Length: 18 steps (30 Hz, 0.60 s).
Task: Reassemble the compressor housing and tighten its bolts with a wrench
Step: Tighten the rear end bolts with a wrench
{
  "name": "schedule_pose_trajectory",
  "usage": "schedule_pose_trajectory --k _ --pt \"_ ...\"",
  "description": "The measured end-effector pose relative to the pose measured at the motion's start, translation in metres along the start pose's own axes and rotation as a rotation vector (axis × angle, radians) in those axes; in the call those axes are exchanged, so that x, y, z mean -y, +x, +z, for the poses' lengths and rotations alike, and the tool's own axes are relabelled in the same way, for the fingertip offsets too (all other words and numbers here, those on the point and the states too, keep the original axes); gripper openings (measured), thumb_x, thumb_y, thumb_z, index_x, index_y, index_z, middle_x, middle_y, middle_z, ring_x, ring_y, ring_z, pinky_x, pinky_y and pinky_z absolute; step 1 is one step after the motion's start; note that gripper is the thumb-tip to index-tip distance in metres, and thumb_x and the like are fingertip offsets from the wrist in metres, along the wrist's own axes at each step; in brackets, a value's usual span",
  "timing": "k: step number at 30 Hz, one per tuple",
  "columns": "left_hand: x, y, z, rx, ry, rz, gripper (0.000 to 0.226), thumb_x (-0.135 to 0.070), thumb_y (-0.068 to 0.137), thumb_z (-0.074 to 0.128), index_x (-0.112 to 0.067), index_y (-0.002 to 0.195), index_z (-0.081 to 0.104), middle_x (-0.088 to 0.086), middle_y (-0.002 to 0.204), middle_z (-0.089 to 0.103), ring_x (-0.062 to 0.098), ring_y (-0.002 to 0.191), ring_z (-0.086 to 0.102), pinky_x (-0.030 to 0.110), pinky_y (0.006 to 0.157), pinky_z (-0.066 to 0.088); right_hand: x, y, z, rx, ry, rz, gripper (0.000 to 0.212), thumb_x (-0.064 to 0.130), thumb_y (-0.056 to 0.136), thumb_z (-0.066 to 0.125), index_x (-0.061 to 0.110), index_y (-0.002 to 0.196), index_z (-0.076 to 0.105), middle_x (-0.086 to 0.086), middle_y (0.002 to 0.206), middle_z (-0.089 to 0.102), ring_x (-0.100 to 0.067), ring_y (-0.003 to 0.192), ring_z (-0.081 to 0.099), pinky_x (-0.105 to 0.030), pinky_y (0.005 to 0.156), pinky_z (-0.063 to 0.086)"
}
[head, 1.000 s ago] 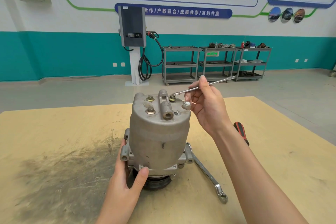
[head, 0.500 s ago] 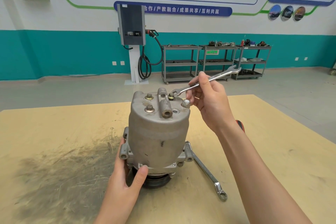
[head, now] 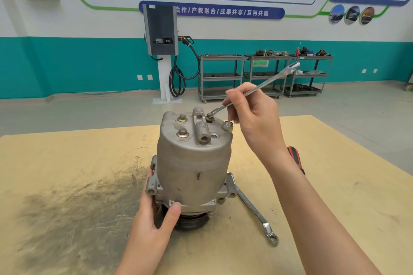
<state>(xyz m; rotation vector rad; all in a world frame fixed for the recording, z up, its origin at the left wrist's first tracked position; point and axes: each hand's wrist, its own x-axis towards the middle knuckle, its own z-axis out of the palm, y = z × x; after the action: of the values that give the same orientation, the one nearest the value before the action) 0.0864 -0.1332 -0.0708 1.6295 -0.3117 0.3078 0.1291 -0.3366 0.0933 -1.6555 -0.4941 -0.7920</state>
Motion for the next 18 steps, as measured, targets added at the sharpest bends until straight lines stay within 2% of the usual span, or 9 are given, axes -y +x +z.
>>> schedule_pose_trajectory --k 1,4,5,6,8,10,13,16,18 --pt "-0.001 0.0 0.0 -0.001 -0.006 -0.006 0.096 -0.08 0.065 0.061 -0.056 0.144 0.013 -0.055 0.132 0.034 -0.025 0.126 0.034 0.021 0.105 0.028 0.003 -0.001 0.001 0.01 -0.061 -0.043 0.021 0.021 0.096 0.057 0.014 0.076 0.059 -0.001 0.055 0.052 -0.02 0.052 0.047 -0.033 0.053 0.04" --pt "-0.002 -0.001 0.0 0.001 -0.014 -0.02 0.097 -0.081 0.063 0.062 -0.057 0.144 0.014 -0.05 0.134 0.038 -0.019 0.128 0.039 0.019 0.104 0.03 0.011 -0.004 0.007 0.031 -0.266 -0.195 0.019 0.025 0.093 0.06 0.017 0.076 0.055 0.014 0.052 0.043 -0.006 0.046 0.043 -0.014 0.05 0.032" --pt "-0.002 -0.001 0.0 0.0 -0.012 -0.016 0.094 -0.076 0.065 0.062 -0.056 0.144 0.014 -0.052 0.133 0.038 -0.021 0.126 0.039 0.017 0.103 0.03 0.013 -0.005 0.009 0.026 -0.344 -0.24 0.021 0.028 0.092 0.059 0.015 0.076 0.055 0.017 0.054 0.042 -0.004 0.047 0.044 -0.013 0.052 0.033" --pt "-0.002 -0.001 0.001 -0.001 -0.012 -0.011 0.092 -0.072 0.066 0.061 -0.055 0.144 0.014 -0.054 0.131 0.036 -0.023 0.125 0.038 0.016 0.101 0.03 0.014 -0.005 0.011 0.021 -0.421 -0.275 0.027 0.032 0.092 0.058 0.011 0.075 0.057 0.015 0.056 0.044 -0.005 0.049 0.044 -0.018 0.053 0.036" --pt "-0.002 -0.001 0.001 -0.002 -0.022 -0.008 0.092 -0.068 0.066 0.06 -0.052 0.145 0.015 -0.056 0.13 0.035 -0.025 0.125 0.037 0.015 0.101 0.029 0.015 -0.008 0.014 0.026 -0.555 -0.32 0.037 0.037 0.093 0.056 0.003 0.078 0.06 0.001 0.062 0.056 -0.016 0.056 0.053 -0.035 0.055 0.046" --pt "-0.001 0.0 0.001 -0.002 -0.022 -0.006 0.093 -0.067 0.066 0.06 -0.05 0.146 0.016 -0.056 0.13 0.035 -0.025 0.125 0.035 0.015 0.101 0.029 0.017 -0.01 0.017 0.016 -0.625 -0.355 0.039 0.038 0.093 0.055 0.002 0.08 0.063 -0.005 0.069 0.062 -0.022 0.062 0.058 -0.042 0.059 0.05" --pt "0.0 0.0 0.001 -0.001 -0.02 -0.007 0.092 -0.068 0.067 0.061 -0.052 0.146 0.017 -0.053 0.133 0.036 -0.023 0.127 0.036 0.017 0.103 0.029 0.018 -0.011 0.018 -0.01 -0.615 -0.362 0.042 0.041 0.093 0.053 0.002 0.081 0.064 -0.004 0.068 0.062 -0.021 0.061 0.058 -0.039 0.058 0.049" --pt "0.001 0.0 -0.001 0.006 -0.042 -0.033 0.096 -0.074 0.064 0.065 -0.056 0.146 0.017 -0.038 0.14 0.044 -0.01 0.132 0.042 0.026 0.109 0.031 0.015 -0.008 0.015 -0.088 -0.511 -0.334 0.037 0.036 0.095 0.053 0.004 0.078 0.062 0.011 0.057 0.047 -0.005 0.048 0.044 -0.019 0.051 0.034" --pt "0.001 0.0 -0.001 0.008 -0.042 -0.039 0.101 -0.08 0.06 0.066 -0.057 0.146 0.017 -0.033 0.142 0.046 -0.006 0.133 0.043 0.029 0.112 0.03 0.013 -0.007 0.013 -0.117 -0.396 -0.27 0.03 0.032 0.096 0.049 0.01 0.079 0.06 0.017 0.054 0.041 -0.004 0.044 0.042 -0.013 0.049 0.028"
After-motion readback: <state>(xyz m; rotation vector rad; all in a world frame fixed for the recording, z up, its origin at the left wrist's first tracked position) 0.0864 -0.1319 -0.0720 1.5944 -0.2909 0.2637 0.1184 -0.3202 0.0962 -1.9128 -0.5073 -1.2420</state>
